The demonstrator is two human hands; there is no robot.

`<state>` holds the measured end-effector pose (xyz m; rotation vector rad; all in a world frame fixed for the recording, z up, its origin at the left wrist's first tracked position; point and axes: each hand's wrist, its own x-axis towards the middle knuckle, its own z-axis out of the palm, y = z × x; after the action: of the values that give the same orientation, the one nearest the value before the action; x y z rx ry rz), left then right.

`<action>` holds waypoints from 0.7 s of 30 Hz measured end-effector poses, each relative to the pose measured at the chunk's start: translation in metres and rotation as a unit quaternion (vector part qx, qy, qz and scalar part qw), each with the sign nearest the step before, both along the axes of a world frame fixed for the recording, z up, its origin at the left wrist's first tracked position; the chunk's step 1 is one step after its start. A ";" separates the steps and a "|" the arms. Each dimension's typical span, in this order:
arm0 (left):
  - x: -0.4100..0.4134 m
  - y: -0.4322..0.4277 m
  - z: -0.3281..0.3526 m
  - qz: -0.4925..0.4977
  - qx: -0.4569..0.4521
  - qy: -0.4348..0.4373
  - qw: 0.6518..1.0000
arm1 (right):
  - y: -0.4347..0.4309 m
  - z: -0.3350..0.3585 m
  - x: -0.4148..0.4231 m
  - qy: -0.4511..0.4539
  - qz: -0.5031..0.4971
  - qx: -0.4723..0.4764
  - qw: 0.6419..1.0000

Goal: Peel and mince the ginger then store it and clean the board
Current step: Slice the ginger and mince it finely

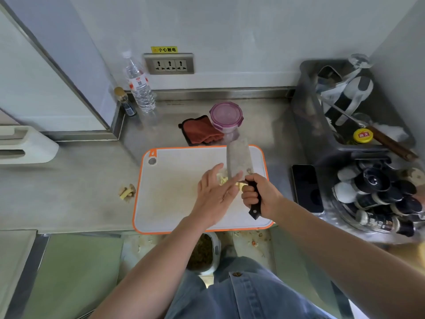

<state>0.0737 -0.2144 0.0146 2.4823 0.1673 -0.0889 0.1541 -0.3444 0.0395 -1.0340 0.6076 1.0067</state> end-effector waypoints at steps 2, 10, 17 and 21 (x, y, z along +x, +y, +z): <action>0.001 -0.003 -0.006 -0.037 0.029 0.009 0.999 | -0.007 0.000 0.002 0.010 0.005 0.015 1.000; 0.023 0.009 -0.015 0.055 0.068 0.114 0.990 | -0.039 -0.001 0.006 0.028 0.078 0.012 0.997; 0.044 0.007 -0.001 0.335 -0.310 0.183 0.870 | -0.049 0.005 0.009 -0.035 0.152 -0.031 0.987; 0.050 0.001 0.024 0.340 -0.620 0.177 0.684 | -0.041 0.005 0.008 -0.120 0.181 -0.087 0.972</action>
<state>0.1234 -0.2137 0.0385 0.8990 0.8581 -0.2587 0.1623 -0.3851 0.0447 -1.4342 0.3158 1.1341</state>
